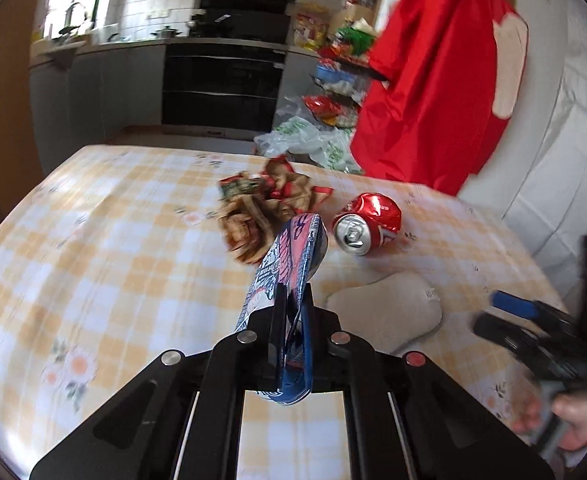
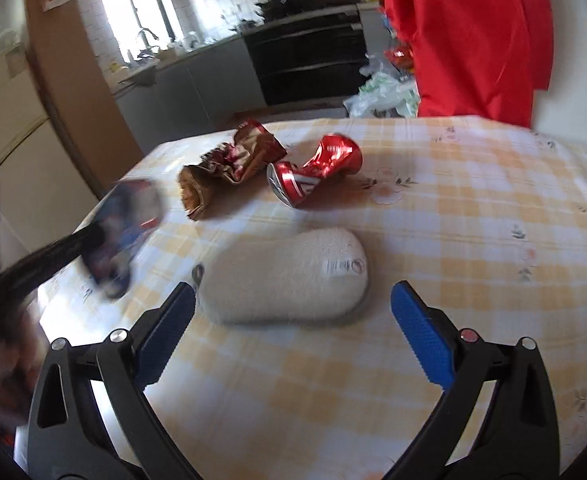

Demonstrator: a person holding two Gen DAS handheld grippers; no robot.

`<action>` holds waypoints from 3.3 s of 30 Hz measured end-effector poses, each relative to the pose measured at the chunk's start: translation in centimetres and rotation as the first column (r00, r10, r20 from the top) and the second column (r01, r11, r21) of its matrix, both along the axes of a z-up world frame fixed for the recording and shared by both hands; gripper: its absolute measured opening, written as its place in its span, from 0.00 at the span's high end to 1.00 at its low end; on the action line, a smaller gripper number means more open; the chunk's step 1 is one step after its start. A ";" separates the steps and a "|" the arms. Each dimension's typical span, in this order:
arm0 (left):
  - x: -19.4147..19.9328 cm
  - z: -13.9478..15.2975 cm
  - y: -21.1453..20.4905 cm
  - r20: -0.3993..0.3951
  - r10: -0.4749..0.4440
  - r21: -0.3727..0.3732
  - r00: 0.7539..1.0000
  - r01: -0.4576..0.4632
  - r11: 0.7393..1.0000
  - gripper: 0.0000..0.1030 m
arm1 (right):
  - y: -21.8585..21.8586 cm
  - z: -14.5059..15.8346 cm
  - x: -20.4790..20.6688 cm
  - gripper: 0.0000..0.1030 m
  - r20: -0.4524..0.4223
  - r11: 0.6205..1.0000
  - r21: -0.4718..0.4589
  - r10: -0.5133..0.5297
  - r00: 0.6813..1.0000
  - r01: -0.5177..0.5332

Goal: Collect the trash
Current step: 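Grasp the blue snack packet with the left gripper and lift it, then grasp the brown-and-red crumpled wrappers with the right gripper while the left holds the packet, then carry both items over the bin and open both grippers to drop them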

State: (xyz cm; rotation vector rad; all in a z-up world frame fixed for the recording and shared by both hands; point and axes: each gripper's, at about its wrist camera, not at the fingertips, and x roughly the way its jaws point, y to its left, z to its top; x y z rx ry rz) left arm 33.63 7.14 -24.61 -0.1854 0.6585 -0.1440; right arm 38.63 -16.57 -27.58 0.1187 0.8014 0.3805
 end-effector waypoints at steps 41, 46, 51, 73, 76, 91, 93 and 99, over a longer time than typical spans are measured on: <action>-8.9 -4.0 9.7 0.020 0.165 -0.261 0.986 -0.154 0.953 0.93 | 14.5 -1.1 7.9 0.18 0.006 0.934 -0.278 0.235 0.972 -0.224; -8.7 -4.0 11.0 0.027 0.175 -0.303 0.984 -0.159 0.940 0.93 | 17.9 -1.5 11.6 0.19 -0.058 0.965 -0.164 0.200 0.978 -0.207; -8.5 -4.1 11.5 0.027 0.172 -0.333 0.985 -0.153 0.930 0.93 | 19.9 -2.6 14.1 0.19 -0.102 0.985 -0.097 0.131 0.986 -0.141; -9.0 -3.9 10.4 0.046 0.157 -0.330 0.987 -0.133 0.934 0.93 | 15.1 1.6 5.9 0.79 -0.004 0.994 -0.039 0.103 0.995 -0.103; -9.6 -3.5 9.8 0.047 0.152 -0.320 0.987 -0.130 0.939 0.93 | 13.5 3.3 2.2 0.79 0.031 0.992 -0.019 0.127 0.991 -0.126; -18.2 1.2 4.3 0.053 0.046 -0.259 0.997 -0.031 0.965 0.93 | 6.5 9.5 -16.6 0.79 0.234 0.981 0.034 0.176 0.956 -0.189; -19.6 2.0 3.7 0.055 0.036 -0.245 0.998 -0.022 0.969 0.93 | 5.8 9.5 -19.0 0.79 0.249 0.980 0.045 0.177 0.952 -0.194; -23.1 3.5 2.3 0.057 0.018 -0.214 0.998 -0.005 0.977 0.93 | 3.7 8.8 -25.8 0.79 0.283 0.974 0.023 0.210 0.936 -0.226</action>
